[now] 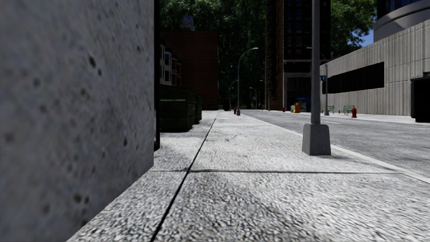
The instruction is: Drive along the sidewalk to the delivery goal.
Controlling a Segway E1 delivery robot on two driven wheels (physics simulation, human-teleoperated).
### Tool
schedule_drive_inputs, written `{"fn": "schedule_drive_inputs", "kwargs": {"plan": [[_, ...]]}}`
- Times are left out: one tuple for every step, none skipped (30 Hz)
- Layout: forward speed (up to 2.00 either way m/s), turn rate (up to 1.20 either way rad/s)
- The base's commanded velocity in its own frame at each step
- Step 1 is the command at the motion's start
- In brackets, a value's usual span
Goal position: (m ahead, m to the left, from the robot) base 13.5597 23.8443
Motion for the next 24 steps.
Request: {"fn": "schedule_drive_inputs", "kwargs": {"plan": [[1.61,0.0],[1.61,0.0],[1.61,0.0],[1.61,0.0],[1.61,0.0],[1.61,0.0],[1.61,0.0],[1.61,-0.76],[1.61,-1.2],[1.62,-1.2],[1.62,-1.2],[1.62,-1.2],[1.62,-0.39],[1.62,0.0],[1.69,0.0],[1.69,0.0],[1.76,0.0],[1.81,0.0],[1.82,0.0],[1.83,0.0],[1.83,0.0],[1.84,0.0],[1.84,0.0],[1.84,0.0]]}}
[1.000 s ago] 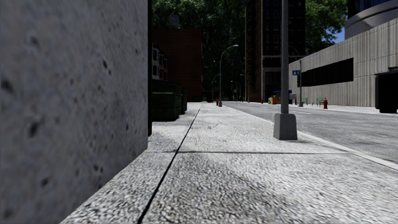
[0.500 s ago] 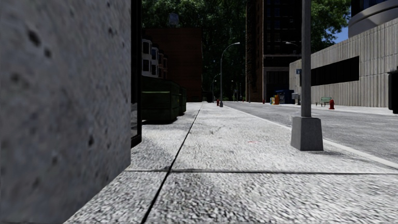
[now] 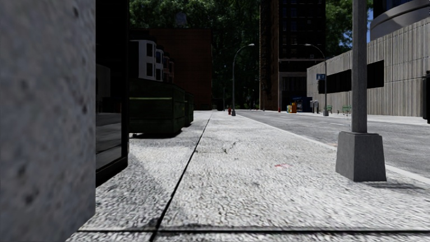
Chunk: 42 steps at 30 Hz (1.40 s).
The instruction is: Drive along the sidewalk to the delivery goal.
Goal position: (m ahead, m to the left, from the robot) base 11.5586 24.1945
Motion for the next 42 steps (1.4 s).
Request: {"fn": "schedule_drive_inputs", "kwargs": {"plan": [[1.84,0.0],[1.84,0.0],[1.84,0.0],[1.84,0.0],[1.84,0.0],[1.84,0.0],[1.84,0.0],[1.84,0.0],[1.84,0.0],[1.84,0.0],[1.84,0.0],[1.84,0.0],[1.84,0.0],[1.84,0.0],[1.84,0.0],[1.84,0.0],[1.84,0.0],[1.84,0.0],[1.84,0.0],[1.84,0.0],[1.84,0.0],[1.84,0.0],[1.84,0.0],[1.84,0.0],[1.84,0.0],[1.84,0.0],[1.84,0.0],[1.84,0.0],[1.84,0.0],[1.84,0.0],[1.84,0.0],[1.84,0.0],[1.84,0.0],[1.84,0.0],[1.84,0.0],[1.84,0.0],[1.84,0.0],[1.84,-0.15],[1.84,-0.49],[1.84,-0.71],[1.84,-0.79],[1.84,-0.82]]}}
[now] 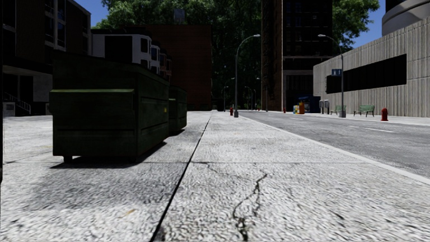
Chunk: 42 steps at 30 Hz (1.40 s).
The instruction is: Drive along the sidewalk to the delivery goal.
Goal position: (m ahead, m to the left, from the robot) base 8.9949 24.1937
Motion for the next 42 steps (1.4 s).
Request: {"fn": "schedule_drive_inputs", "kwargs": {"plan": [[1.84,-0.82],[1.84,-0.74],[1.84,0.0],[1.84,0.0],[1.84,0.0],[1.84,0.0],[1.84,0.0],[1.84,0.0],[1.84,0.0],[1.84,0.0],[1.84,0.0],[1.84,0.0],[1.84,0.0],[1.84,0.0],[1.84,0.0],[1.84,0.0],[1.84,0.0],[1.84,0.0],[1.84,0.0],[1.84,0.0],[1.84,0.0],[1.84,0.0],[1.84,0.0],[1.84,0.0],[1.84,0.0],[1.84,0.0],[1.84,0.0],[1.84,0.0],[1.84,0.0],[1.84,0.0],[1.84,0.0],[1.84,0.0],[1.84,0.0],[1.84,0.0],[1.84,0.0],[1.84,0.0],[1.84,0.0],[1.84,0.0],[1.84,0.0],[1.84,0.0],[1.84,0.0],[1.84,0.0]]}}
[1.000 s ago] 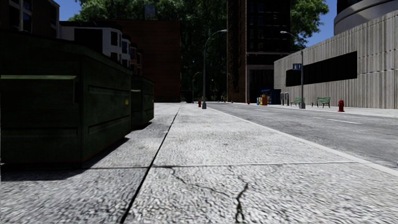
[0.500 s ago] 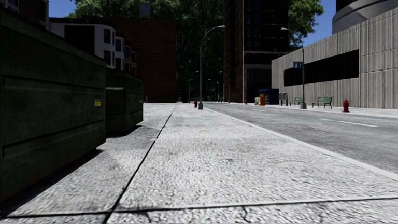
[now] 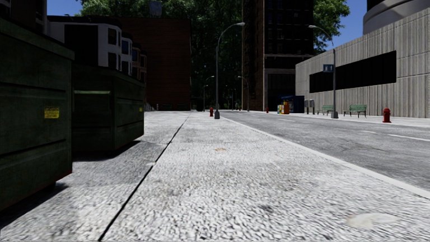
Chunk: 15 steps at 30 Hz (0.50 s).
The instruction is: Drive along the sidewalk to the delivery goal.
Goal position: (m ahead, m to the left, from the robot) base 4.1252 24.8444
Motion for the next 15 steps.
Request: {"fn": "schedule_drive_inputs", "kwargs": {"plan": [[1.84,0.0],[1.84,0.0],[1.85,0.0],[1.85,0.0],[1.85,0.0],[1.86,0.0],[1.86,0.0],[1.86,0.0],[1.86,0.0],[1.86,0.0],[1.86,0.0],[1.86,0.0],[1.86,0.0],[1.86,0.0],[1.86,0.0]]}}
